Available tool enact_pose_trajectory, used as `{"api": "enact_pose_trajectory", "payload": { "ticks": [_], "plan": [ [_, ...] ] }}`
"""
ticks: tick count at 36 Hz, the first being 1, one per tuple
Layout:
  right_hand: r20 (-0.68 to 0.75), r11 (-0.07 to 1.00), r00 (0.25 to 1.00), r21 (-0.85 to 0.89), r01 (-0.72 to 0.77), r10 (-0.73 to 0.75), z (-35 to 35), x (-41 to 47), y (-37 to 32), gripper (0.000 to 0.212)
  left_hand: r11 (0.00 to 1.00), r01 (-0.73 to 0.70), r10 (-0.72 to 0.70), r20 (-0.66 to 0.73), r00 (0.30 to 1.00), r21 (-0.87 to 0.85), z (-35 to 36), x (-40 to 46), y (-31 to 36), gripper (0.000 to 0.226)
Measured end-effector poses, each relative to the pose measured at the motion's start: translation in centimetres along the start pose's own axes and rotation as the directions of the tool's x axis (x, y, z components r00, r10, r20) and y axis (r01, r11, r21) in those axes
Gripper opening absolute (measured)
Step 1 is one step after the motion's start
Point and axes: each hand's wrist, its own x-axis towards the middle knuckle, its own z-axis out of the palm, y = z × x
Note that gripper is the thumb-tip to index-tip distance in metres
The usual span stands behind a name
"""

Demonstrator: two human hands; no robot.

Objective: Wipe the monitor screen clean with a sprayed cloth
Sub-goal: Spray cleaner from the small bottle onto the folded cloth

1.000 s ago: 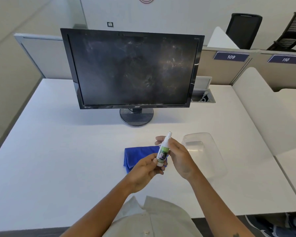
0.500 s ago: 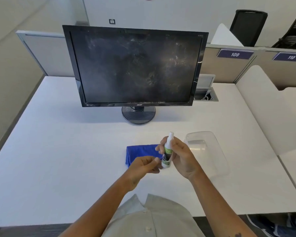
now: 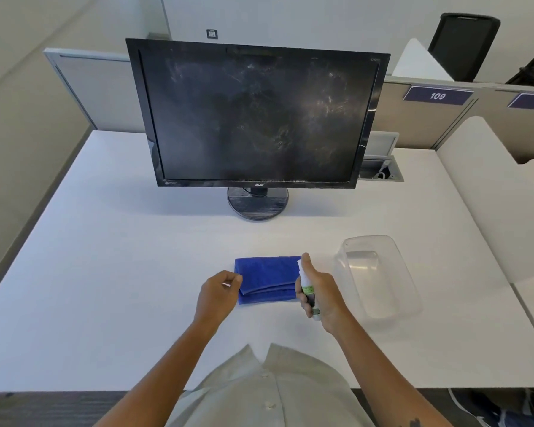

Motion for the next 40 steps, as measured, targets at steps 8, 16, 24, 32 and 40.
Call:
{"api": "enact_pose_trajectory", "payload": {
  "ticks": [8, 16, 24, 32, 40],
  "plan": [
    [-0.163, 0.994, 0.984, -0.07, -0.083, 0.07, 2.0, 1.1, 1.6, 0.07, 0.999, 0.025, -0.025, 0.001, 1.0, 0.033, -1.0, -0.5, -1.3, 0.015],
    [-0.275, 0.99, 0.961, -0.13, -0.061, 0.023, 3.2, 1.6, 2.1, 0.056, 0.998, 0.011, -0.01, -0.019, 1.0, 0.058, -1.6, -1.4, -2.0, 0.018],
    [-0.153, 0.992, 0.982, 0.081, -0.098, 0.11, 1.2, 1.8, 2.4, 0.061, 0.998, 0.029, -0.028, -0.017, 0.999, 0.058, -2.0, -1.1, -2.6, 0.011],
    [0.026, 0.972, 0.979, 0.119, -0.205, 0.203, 1.9, 0.9, 2.2, 0.065, 0.998, 0.028, -0.028, -0.006, 1.0, 0.047, -1.9, -0.9, -2.6, 0.009],
    [0.031, 0.977, 0.98, 0.075, -0.198, 0.196, 4.3, 0.8, 2.0, 0.052, 0.998, 0.03, -0.03, -0.007, 1.0, 0.055, -2.1, -0.9, -2.9, 0.012]
  ]
}}
